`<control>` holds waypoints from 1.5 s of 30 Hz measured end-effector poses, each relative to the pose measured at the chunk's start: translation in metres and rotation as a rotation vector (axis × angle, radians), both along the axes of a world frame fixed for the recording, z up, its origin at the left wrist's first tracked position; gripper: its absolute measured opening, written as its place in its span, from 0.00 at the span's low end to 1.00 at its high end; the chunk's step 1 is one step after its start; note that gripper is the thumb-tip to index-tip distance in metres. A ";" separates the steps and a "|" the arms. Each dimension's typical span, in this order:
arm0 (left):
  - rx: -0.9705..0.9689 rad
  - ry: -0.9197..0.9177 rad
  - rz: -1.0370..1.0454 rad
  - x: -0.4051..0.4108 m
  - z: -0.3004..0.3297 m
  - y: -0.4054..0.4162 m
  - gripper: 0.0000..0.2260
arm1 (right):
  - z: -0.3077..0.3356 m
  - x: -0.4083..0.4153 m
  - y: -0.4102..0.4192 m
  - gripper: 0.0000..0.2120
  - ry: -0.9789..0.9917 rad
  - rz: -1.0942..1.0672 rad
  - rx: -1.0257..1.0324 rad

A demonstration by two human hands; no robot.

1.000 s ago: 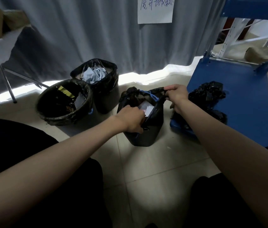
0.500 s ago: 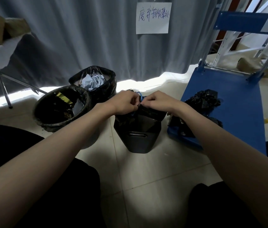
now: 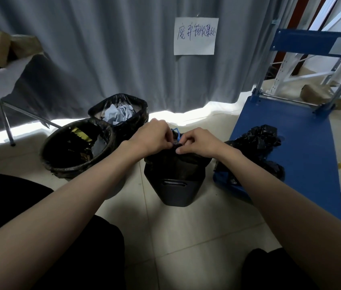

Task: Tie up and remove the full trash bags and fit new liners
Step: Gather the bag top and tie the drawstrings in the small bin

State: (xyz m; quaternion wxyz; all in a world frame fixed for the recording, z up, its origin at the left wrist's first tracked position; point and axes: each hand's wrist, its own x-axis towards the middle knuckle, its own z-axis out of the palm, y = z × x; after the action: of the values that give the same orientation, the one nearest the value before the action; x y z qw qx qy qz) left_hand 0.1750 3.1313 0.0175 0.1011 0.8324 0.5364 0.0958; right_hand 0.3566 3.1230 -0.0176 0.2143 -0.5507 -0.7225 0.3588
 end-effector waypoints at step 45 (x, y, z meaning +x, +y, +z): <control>0.031 0.036 -0.070 -0.010 -0.021 0.009 0.07 | 0.005 -0.006 -0.003 0.04 0.608 -0.267 0.002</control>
State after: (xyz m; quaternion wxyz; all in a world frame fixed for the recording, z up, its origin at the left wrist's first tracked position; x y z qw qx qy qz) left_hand 0.1650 3.1406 -0.0035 0.0820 0.8537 0.5071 0.0855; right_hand 0.3503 3.1204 -0.0127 0.4658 -0.5079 -0.5472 0.4750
